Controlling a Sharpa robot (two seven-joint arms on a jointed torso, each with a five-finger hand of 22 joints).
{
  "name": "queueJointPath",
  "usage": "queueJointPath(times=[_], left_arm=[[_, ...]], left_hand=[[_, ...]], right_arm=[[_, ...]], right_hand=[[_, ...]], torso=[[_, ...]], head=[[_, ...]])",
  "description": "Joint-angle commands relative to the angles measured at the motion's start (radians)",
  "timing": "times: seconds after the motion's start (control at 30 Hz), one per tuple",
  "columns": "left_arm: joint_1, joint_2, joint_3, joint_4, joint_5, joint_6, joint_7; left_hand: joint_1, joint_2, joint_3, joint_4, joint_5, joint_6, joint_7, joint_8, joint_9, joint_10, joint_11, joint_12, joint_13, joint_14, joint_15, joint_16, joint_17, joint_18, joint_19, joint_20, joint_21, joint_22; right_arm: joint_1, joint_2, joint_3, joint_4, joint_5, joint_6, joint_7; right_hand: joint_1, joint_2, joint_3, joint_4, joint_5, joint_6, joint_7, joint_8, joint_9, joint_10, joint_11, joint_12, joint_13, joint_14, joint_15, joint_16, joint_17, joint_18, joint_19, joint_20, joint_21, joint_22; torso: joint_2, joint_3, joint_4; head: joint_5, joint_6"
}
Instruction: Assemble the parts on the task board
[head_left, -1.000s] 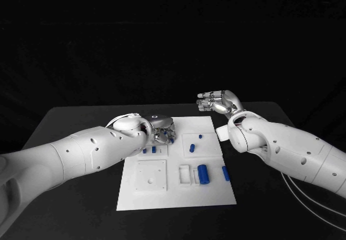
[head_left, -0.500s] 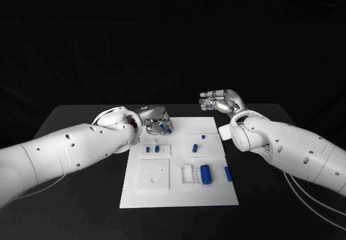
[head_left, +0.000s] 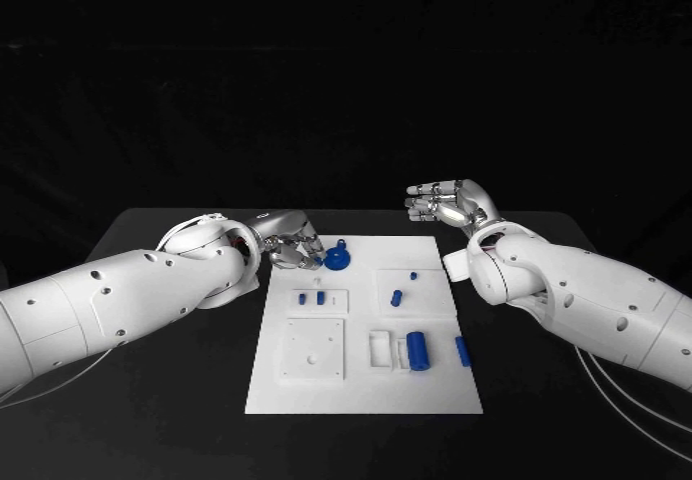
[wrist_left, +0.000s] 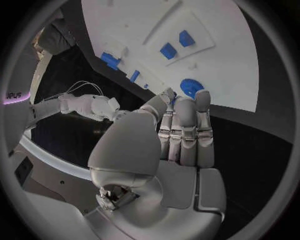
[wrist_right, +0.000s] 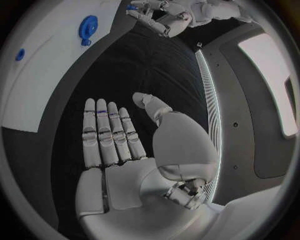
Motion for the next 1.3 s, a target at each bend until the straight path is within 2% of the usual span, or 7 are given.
queueJointPath(times=[0.03,0.17,0.4,0.6,0.9,1.03,1.3], left_arm=[[0.002,-0.003,0.001,-0.008,0.003,0.013,-0.008],[0.000,-0.002,-0.003,-0.025,-0.005,0.019,-0.007],[-0.014,0.007,-0.010,-0.044,-0.019,0.027,-0.002],[-0.031,0.020,-0.011,-0.069,-0.033,0.038,0.002],[-0.048,0.034,-0.013,-0.086,-0.040,0.044,0.006],[-0.053,0.041,-0.013,-0.091,-0.041,0.036,0.011],[-0.055,0.049,-0.013,-0.100,-0.044,0.023,0.015]], left_hand=[[-0.003,-0.002,-0.006,-0.002,-0.005,0.006,-0.001,0.005,0.001,0.006,0.000,0.005,0.001,0.006,-0.002,-0.005,0.001,0.020,-0.006,-0.001,0.006,0.022],[-0.001,-0.002,-0.008,-0.002,-0.005,0.007,-0.001,0.005,0.001,0.007,-0.001,0.005,0.001,0.006,-0.002,-0.005,0.001,0.021,-0.007,-0.001,0.007,0.022],[0.001,-0.002,-0.010,-0.001,-0.007,0.006,-0.001,0.005,0.001,0.006,0.000,0.005,0.001,0.005,-0.001,-0.007,0.001,0.020,-0.009,-0.001,0.008,0.022],[0.001,-0.002,-0.010,-0.001,-0.007,0.006,-0.001,0.005,0.001,0.006,0.000,0.005,0.001,0.005,-0.001,-0.007,0.001,0.020,-0.009,-0.001,0.008,0.022],[0.002,-0.001,-0.012,-0.001,-0.009,0.005,-0.001,0.005,0.001,0.005,0.000,0.005,0.001,0.003,-0.001,-0.009,0.001,0.021,-0.010,-0.001,0.009,0.022],[0.002,-0.001,-0.013,-0.001,-0.009,0.005,-0.001,0.005,0.001,0.006,0.000,0.005,0.001,0.003,-0.001,-0.010,0.001,0.021,-0.010,-0.001,0.009,0.022],[0.003,-0.001,-0.013,-0.001,-0.009,0.004,-0.001,0.005,0.001,0.005,0.000,0.005,0.001,0.002,-0.001,-0.011,0.001,0.021,-0.011,-0.001,0.009,0.022]], right_arm=[[0.000,0.000,0.000,0.003,-0.006,0.003,0.011],[0.000,0.001,0.000,0.004,-0.006,0.003,0.011],[0.000,0.003,0.000,0.004,-0.006,0.004,0.012],[0.000,0.005,0.000,0.005,-0.006,0.004,0.012],[0.000,0.004,0.000,0.007,-0.006,0.004,0.013],[0.000,0.005,0.000,0.007,-0.006,0.005,0.013],[0.000,0.006,0.000,0.006,-0.007,0.006,0.014]], right_hand=[[-0.004,-0.004,0.003,-0.001,0.001,0.001,0.000,-0.002,-0.001,0.003,0.004,-0.005,-0.001,0.003,0.003,-0.004,-0.001,0.016,0.005,0.002,0.003,-0.002],[-0.004,-0.004,0.003,-0.001,0.001,0.001,0.000,-0.002,-0.001,0.003,0.004,-0.005,-0.001,0.003,0.003,-0.004,-0.001,0.016,0.005,0.002,0.003,-0.002],[-0.004,-0.004,0.003,-0.001,0.001,0.001,0.000,-0.002,-0.001,0.003,0.004,-0.005,-0.001,0.003,0.003,-0.004,-0.001,0.016,0.005,0.002,0.003,-0.002],[-0.006,-0.003,0.001,-0.004,0.003,0.003,0.000,-0.002,-0.001,0.002,0.004,-0.005,-0.001,0.002,0.004,-0.004,-0.001,0.016,0.004,0.002,0.003,-0.001],[-0.006,-0.003,0.001,-0.004,0.003,0.003,0.000,-0.002,-0.001,0.002,0.004,-0.005,-0.001,0.002,0.004,-0.004,-0.001,0.016,0.004,0.002,0.003,-0.001],[-0.006,-0.003,0.001,-0.004,0.003,0.003,0.000,-0.002,-0.001,0.002,0.004,-0.005,-0.001,0.002,0.004,-0.004,-0.001,0.016,0.004,0.002,0.003,-0.001],[-0.006,-0.003,0.001,-0.004,0.003,0.003,0.000,-0.002,-0.001,0.002,0.004,-0.005,-0.001,0.002,0.004,-0.004,-0.001,0.016,0.004,0.002,0.003,-0.001]], torso=[[0.001,0.0010,-0.0016],[0.002,0.0007,-0.0025],[0.002,0.0010,-0.0033],[0.002,0.0018,-0.0052],[0.002,0.0010,-0.0030],[0.002,-0.0002,-0.0036],[0.002,0.0002,-0.0035]], head=[[0.004,0.000],[0.008,-0.001],[0.008,-0.002],[0.006,-0.004],[0.001,-0.007],[0.001,-0.007],[0.000,-0.007]])
